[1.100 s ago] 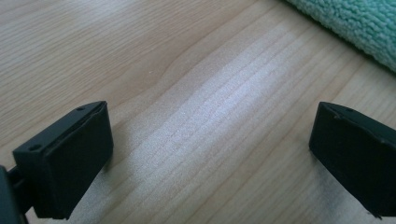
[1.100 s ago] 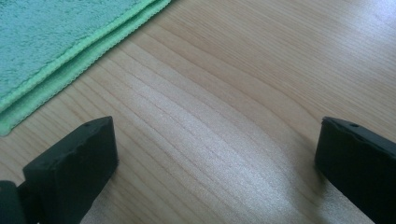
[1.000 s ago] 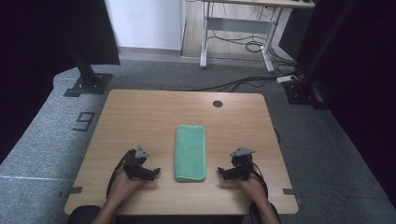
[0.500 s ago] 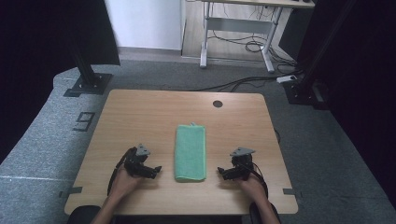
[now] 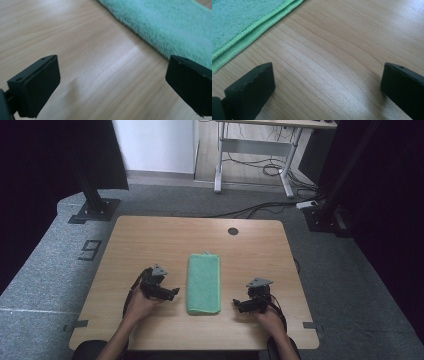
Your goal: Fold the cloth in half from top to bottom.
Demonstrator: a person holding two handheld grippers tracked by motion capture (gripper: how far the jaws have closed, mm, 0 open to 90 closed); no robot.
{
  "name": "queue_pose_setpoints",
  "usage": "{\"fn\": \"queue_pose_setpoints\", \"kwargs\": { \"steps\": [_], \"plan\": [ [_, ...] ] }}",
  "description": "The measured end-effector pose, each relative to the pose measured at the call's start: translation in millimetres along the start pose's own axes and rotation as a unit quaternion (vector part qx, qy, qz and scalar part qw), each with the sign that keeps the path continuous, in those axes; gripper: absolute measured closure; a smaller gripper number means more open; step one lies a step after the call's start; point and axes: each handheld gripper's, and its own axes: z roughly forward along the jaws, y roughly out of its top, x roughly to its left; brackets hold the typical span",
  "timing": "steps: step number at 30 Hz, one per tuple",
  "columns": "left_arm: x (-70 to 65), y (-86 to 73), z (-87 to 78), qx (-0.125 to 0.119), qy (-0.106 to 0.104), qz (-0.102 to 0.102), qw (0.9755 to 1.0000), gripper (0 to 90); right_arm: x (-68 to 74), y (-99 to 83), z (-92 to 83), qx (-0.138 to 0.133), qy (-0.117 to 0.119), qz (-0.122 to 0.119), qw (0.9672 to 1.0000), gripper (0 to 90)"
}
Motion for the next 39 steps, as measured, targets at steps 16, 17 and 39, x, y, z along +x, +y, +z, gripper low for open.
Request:
{"fn": "queue_pose_setpoints", "kwargs": {
  "steps": [16, 17, 39],
  "plan": [
    [-9.9, 34.5, 27.6, -0.004, 0.009, 0.022, 0.9997, 0.0, 0.0, 0.0, 0.0, 0.000, 0.000, 0.000, 1.0000, 0.0],
    [-9.9, 33.8, 29.7, -0.002, 0.010, 0.019, 0.9998, 0.1, 0.0, 0.0, 0.0, 0.000, 0.000, 0.000, 1.0000, 0.0],
    [-6.3, 16.0, 50.5, 0.019, 0.010, 0.000, 0.9998, 0.0, -1.5, 7.2, 2.0, 0.023, 0.013, -0.015, 0.9995, 0.0]
  ]
}}
